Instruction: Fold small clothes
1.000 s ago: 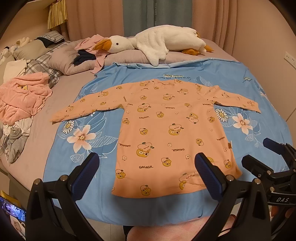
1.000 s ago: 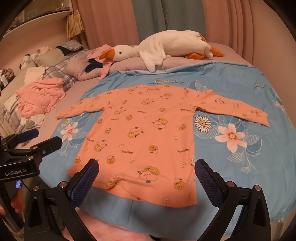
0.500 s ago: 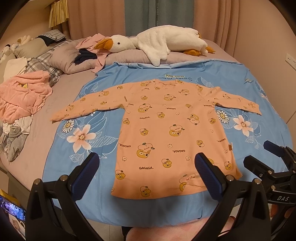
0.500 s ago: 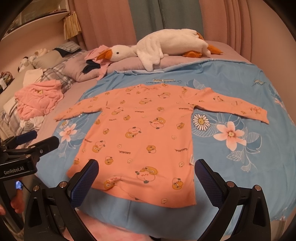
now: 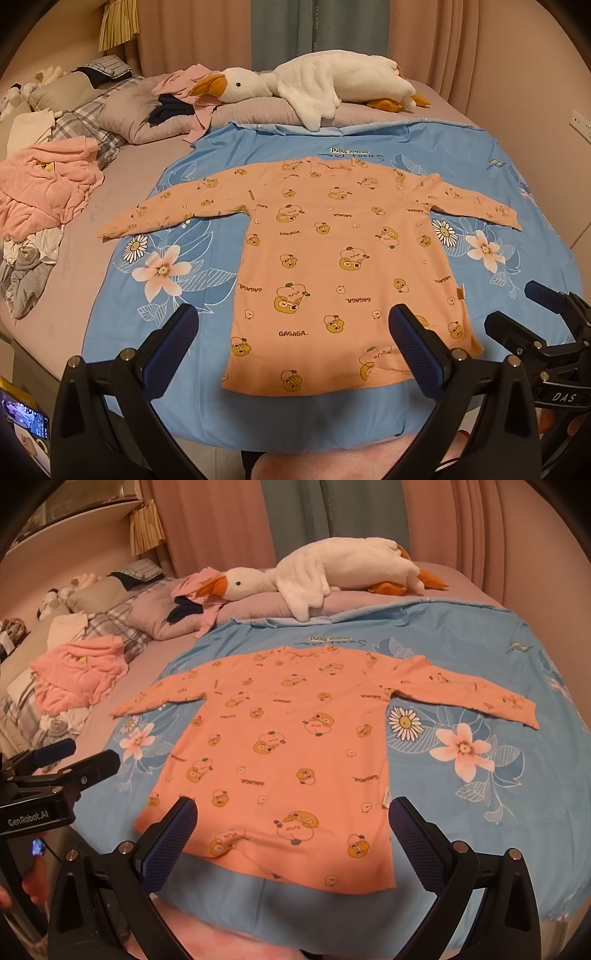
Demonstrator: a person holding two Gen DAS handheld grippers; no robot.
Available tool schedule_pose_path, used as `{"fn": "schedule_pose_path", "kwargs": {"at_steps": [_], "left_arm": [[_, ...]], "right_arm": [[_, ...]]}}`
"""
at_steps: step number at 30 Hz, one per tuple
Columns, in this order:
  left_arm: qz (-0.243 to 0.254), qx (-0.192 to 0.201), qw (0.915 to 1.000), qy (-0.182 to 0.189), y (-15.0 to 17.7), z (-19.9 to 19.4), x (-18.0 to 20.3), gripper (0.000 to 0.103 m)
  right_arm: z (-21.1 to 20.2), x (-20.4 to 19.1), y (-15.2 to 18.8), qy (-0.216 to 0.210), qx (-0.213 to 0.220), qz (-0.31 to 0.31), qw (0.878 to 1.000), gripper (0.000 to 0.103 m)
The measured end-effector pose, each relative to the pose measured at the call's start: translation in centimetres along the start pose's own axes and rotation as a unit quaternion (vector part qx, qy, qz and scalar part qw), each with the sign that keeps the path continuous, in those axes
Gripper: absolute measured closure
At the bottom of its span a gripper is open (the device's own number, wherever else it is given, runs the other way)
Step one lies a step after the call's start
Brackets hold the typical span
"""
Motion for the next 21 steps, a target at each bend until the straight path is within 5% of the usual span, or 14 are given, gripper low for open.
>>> {"fn": "schedule_pose_path", "kwargs": {"at_steps": [16, 21], "left_arm": [[-0.001, -0.001, 1.0000, 0.002, 0.2, 0.1, 0.0, 0.000], [-0.019, -0.005, 0.9997, 0.013, -0.1, 1.7, 0.2, 0.000]], "right_arm": [[0.2, 0.0, 0.0, -0.001, 0.000, 0.004, 1.000, 0.001], [0.7, 1.1, -0.2, -0.038, 0.014, 0.025, 0.999, 0.001]]}}
Point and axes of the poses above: each gripper's, at about its wrist camera, not at the fingertips, and z roughly the way its jaws point, x to its right, y to its underside, the point moved 7 cm from there along z, roughly the way its jaws point, and after that the axes turned 11 degrees about -y, right-handed, at the moved point
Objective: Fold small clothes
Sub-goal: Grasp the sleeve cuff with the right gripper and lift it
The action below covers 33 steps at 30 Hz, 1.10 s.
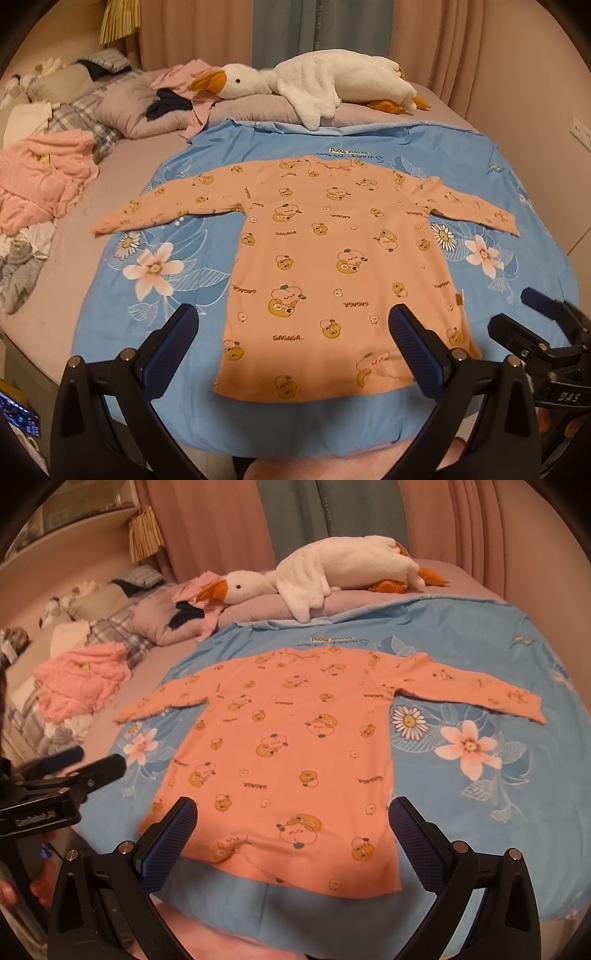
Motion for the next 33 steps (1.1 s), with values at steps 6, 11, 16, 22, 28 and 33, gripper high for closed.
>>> {"fn": "schedule_pose_path", "kwargs": {"at_steps": [6, 11, 16, 22, 28, 33], "left_arm": [[-0.025, -0.082, 0.9937, 0.072, 0.4, 6.0, 1.6, 0.000], [-0.104, -0.124, 0.9640, 0.211, 0.0, 9.3, 2.6, 0.000], [-0.138, -0.132, 0.9614, 0.198, -2.1, 12.2, 2.3, 0.000], [-0.146, -0.139, 0.9669, 0.157, -4.6, 15.3, 1.4, 0.000], [-0.148, -0.117, 0.9709, 0.148, -6.9, 17.2, 1.1, 0.000], [-0.153, -0.104, 0.9718, 0.146, -8.4, 18.3, 0.9, 0.000]], "right_arm": [[0.6, 7.8, -0.1, -0.042, 0.035, 0.131, 0.990, 0.001], [-1.0, 18.6, -0.2, 0.014, 0.084, 0.242, 0.966, 0.001], [-2.5, 28.0, -1.1, 0.047, 0.137, 0.319, 0.937, 0.001], [-1.5, 36.1, -3.2, 0.047, 0.183, 0.391, 0.901, 0.001], [0.4, 39.5, -5.2, 0.033, 0.222, 0.428, 0.875, 0.009], [1.0, 42.1, -6.3, 0.051, 0.239, 0.445, 0.861, 0.055]]}}
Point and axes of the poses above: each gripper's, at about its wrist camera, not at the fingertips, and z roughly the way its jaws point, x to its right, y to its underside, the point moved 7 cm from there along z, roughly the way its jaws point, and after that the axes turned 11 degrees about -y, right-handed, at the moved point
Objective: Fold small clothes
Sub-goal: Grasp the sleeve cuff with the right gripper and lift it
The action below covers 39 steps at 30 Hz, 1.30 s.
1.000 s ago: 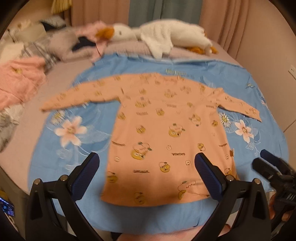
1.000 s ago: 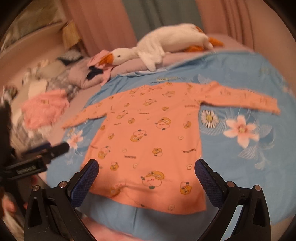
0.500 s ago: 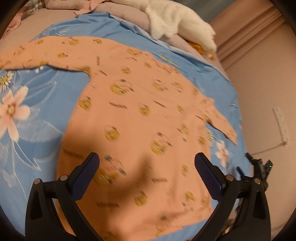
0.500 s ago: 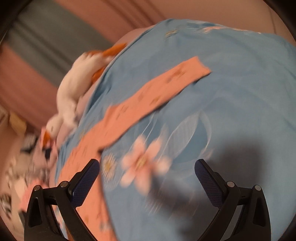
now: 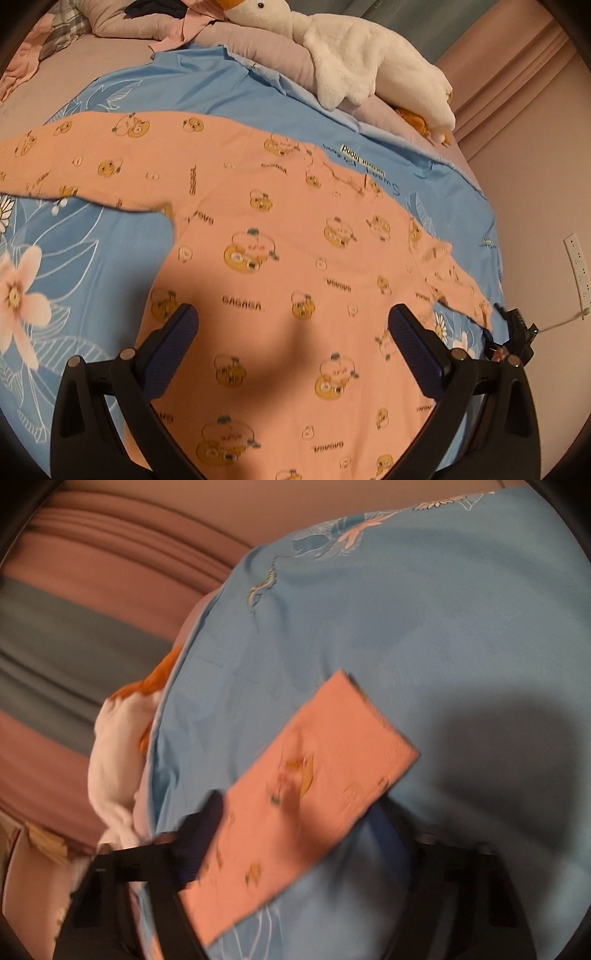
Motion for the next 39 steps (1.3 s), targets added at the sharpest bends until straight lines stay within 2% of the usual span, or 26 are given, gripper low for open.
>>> {"fn": "schedule_pose_path", "kwargs": {"at_steps": [1, 2, 3, 5, 7, 9, 13, 15, 17, 20, 22, 27, 29, 31, 32, 33, 34, 36, 37, 38, 39], "left_arm": [[-0.002, -0.001, 1.0000, 0.001, -0.2, 0.1, -0.1, 0.001], [-0.005, -0.002, 1.0000, 0.000, -0.3, 0.3, -0.2, 0.001], [-0.007, -0.003, 1.0000, -0.001, -0.4, 0.4, -0.4, 0.001], [-0.009, -0.004, 0.9999, -0.008, -0.7, 0.5, -0.9, 0.001], [-0.012, -0.002, 0.9998, -0.012, -0.9, 0.4, -1.8, 0.001], [-0.021, 0.002, 0.9997, -0.013, -1.3, 0.2, -2.8, 0.001], [-0.038, 0.005, 0.9992, -0.010, -1.7, -0.5, -4.5, 0.001], [-0.043, 0.009, 0.9990, -0.005, -1.7, -1.1, -5.3, 0.001], [-0.047, 0.013, 0.9988, -0.004, -1.8, -1.6, -6.1, 0.001], [-0.058, 0.020, 0.9981, -0.002, -2.1, -2.7, -7.9, 0.001], [-0.064, 0.023, 0.9977, -0.004, -2.2, -3.3, -9.2, 0.001], [-0.076, 0.030, 0.9966, -0.013, -2.2, -4.5, -12.2, 0.001], [-0.082, 0.029, 0.9961, -0.018, -2.2, -4.5, -13.1, 0.001], [-0.088, 0.027, 0.9955, -0.022, -2.2, -4.5, -14.0, 0.001], [-0.090, 0.027, 0.9953, -0.024, -2.1, -4.5, -14.3, 0.001], [-0.092, 0.025, 0.9951, -0.027, -2.1, -4.4, -14.6, 0.001], [-0.094, 0.024, 0.9949, -0.027, -2.0, -4.3, -14.8, 0.001], [-0.099, 0.023, 0.9945, -0.026, -2.1, -4.1, -15.1, 0.001], [-0.099, 0.025, 0.9944, -0.024, -2.2, -4.1, -15.1, 0.001], [-0.100, 0.028, 0.9944, -0.022, -2.2, -4.2, -15.1, 0.001], [-0.100, 0.031, 0.9943, -0.019, -2.4, -4.1, -15.0, 0.001]], "right_arm": [[0.2, 0.4, -0.1, 0.014, 0.002, 0.005, 1.000, 0.064], [0.0, 0.9, -0.2, 0.021, 0.005, 0.010, 1.000, 0.090], [-0.2, 1.1, -0.1, 0.027, 0.009, 0.018, 0.999, 0.097], [-0.6, -0.2, -0.1, 0.022, 0.018, -0.001, 1.000, 0.097], [-1.7, -3.4, 0.4, 0.029, 0.017, -0.072, 0.997, 0.097], [-1.7, -7.9, 1.3, 0.030, 0.006, -0.154, 0.988, 0.097], [-2.5, -18.8, 6.1, -0.015, -0.018, -0.289, 0.957, 0.097], [-2.1, -24.5, 10.0, -0.040, -0.041, -0.349, 0.935, 0.097], [-1.4, -28.2, 13.7, -0.057, -0.060, -0.391, 0.917, 0.097], [0.3, -34.0, 21.2, -0.075, -0.087, -0.472, 0.874, 0.097], [2.0, -36.8, 27.0, -0.070, -0.097, -0.536, 0.836, 0.097], [7.0, -38.6, 38.4, -0.061, -0.145, -0.622, 0.767, 0.097], [9.5, -38.0, 42.8, -0.023, -0.144, -0.685, 0.714, 0.097], [11.6, -36.2, 46.9, -0.001, -0.173, -0.722, 0.670, 0.094], [12.6, -34.8, 49.1, -0.002, -0.210, -0.729, 0.652, 0.087], [13.2, -33.7, 50.5, -0.002, -0.237, -0.737, 0.633, 0.071], [13.3, -32.5, 51.8, 0.002, -0.253, -0.750, 0.611, 0.068], [12.6, -31.7, 52.8, -0.008, -0.254, -0.767, 0.589, 0.068], [11.8, -31.7, 52.9, -0.024, -0.255, -0.770, 0.585, 0.068], [10.4, -31.9, 52.6, -0.049, -0.265, -0.763, 0.588, 0.067], [8.9, -32.1, 52.1, -0.086, -0.286, -0.744, 0.597, 0.067]]}}
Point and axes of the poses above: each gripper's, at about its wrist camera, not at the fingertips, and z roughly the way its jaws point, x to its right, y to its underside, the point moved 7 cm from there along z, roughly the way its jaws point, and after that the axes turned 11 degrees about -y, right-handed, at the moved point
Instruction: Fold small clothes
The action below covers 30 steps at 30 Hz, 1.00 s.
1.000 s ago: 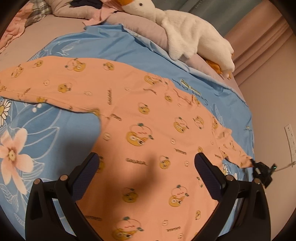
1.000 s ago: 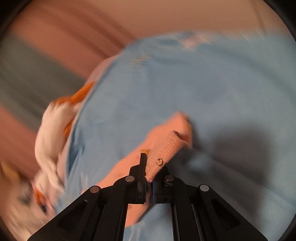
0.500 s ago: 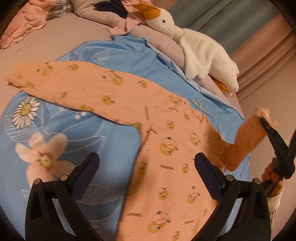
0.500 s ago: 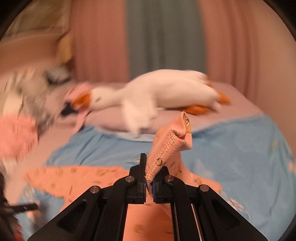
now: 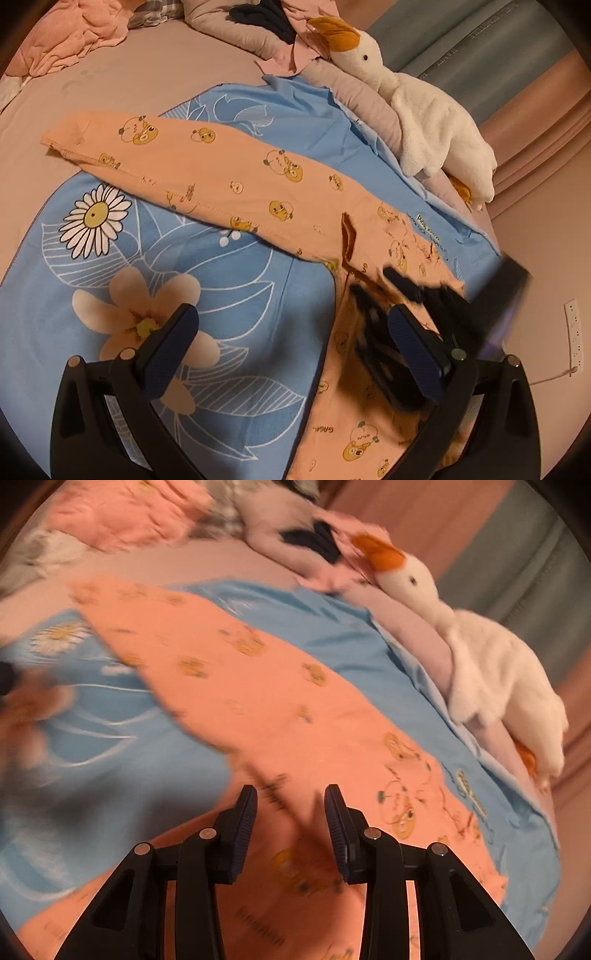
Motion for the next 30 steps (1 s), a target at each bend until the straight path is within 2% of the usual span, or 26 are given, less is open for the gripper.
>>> {"fn": "schedule_pose_path", "kwargs": {"at_steps": [2, 4, 7, 9, 10, 11, 12, 14, 15, 18, 20, 21, 22, 23, 25, 26, 27, 28, 30], "left_arm": [[0.000, 0.000, 1.0000, 0.010, -0.2, 0.2, 0.4, 0.001], [0.012, 0.004, 0.9998, 0.017, -0.4, 0.4, 1.5, 0.001], [0.039, 0.004, 0.9985, 0.039, -1.1, 1.1, 4.2, 0.001], [0.060, 0.005, 0.9963, 0.062, -1.6, 1.7, 6.6, 0.001], [0.073, 0.006, 0.9944, 0.077, -1.8, 2.0, 8.3, 0.001], [0.082, 0.005, 0.9927, 0.089, -2.0, 2.4, 9.4, 0.003], [0.090, 0.004, 0.9908, 0.101, -2.0, 2.9, 10.8, 0.008], [0.108, -0.005, 0.9881, 0.109, -1.9, 4.5, 13.2, 0.016], [0.116, -0.013, 0.9869, 0.112, -1.7, 5.5, 14.2, 0.024], [0.135, -0.033, 0.9859, 0.094, -0.7, 8.8, 15.6, 0.026], [0.138, -0.052, 0.9882, 0.041, 0.1, 11.9, 14.5, 0.028], [0.136, -0.056, 0.9888, 0.028, 0.5, 12.7, 13.8, 0.037], [0.132, -0.036, 0.9900, 0.036, 0.3, 12.5, 13.2, 0.037], [0.129, -0.031, 0.9899, 0.050, 0.1, 11.9, 12.9, 0.037], [0.107, -0.046, 0.9905, 0.074, -0.4, 10.6, 11.5, 0.036], [0.096, -0.041, 0.9912, 0.082, -0.8, 9.6, 10.7, 0.035], [0.085, -0.026, 0.9929, 0.079, -1.5, 8.4, 9.3, 0.029], [0.072, -0.003, 0.9955, 0.061, -2.3, 6.8, 7.4, 0.020], [0.026, 0.035, 0.9982, 0.042, -4.0, 4.1, 2.5, 0.013]], "right_arm": [[-2.2, -0.3, 0.5, -0.075, 0.032, 0.029, 0.996, 0.064], [-4.5, 0.2, 1.6, -0.115, 0.063, 0.058, 0.990, 0.060], [-6.5, 5.0, 4.1, -0.101, 0.090, 0.138, 0.981, 0.060], [-6.9, 9.5, 6.3, -0.069, 0.089, 0.207, 0.972, 0.062], [-6.8, 12.5, 7.7, -0.045, 0.082, 0.253, 0.963, 0.064], [-6.7, 13.8, 8.7, -0.039, 0.083, 0.276, 0.957, 0.073], [-6.4, 15.4, 9.8, -0.033, 0.085, 0.302, 0.949, 0.082], [-5.9, 17.0, 11.7, -0.018, 0.079, 0.333, 0.939, 0.083], [-5.5, 17.8, 12.5, -0.014, 0.076, 0.346, 0.935, 0.083], [-5.0, 18.4, 15.2, -0.005, 0.060, 0.371, 0.927, 0.083], [-4.4, 18.1, 17.2, 0.009, 0.037, 0.375, 0.926, 0.083], [-4.6, 18.0, 17.8, 0.004, 0.043, 0.378, 0.925, 0.084], [-5.1, 18.1, 18.2, 0.001, 0.050, 0.380, 0.923, 0.085], [-5.4, 18.3, 18.5, 0.000, 0.052, 0.386, 0.921, 0.087], [-5.9, 18.5, 18.6, -0.004, 0.050, 0.398, 0.916, 0.087], [-6.3, 18.4, 18.7, -0.002, 0.050, 0.401, 0.915, 0.087], [-6.8, 18.2, 18.3, 0.002, 0.052, 0.400, 0.915, 0.087], [-7.3, 18.0, 17.7, 0.003, 0.058, 0.395, 0.917, 0.087], [-8.1, 17.5, 17.0, -0.002, 0.073, 0.385, 0.920, 0.085]]}}
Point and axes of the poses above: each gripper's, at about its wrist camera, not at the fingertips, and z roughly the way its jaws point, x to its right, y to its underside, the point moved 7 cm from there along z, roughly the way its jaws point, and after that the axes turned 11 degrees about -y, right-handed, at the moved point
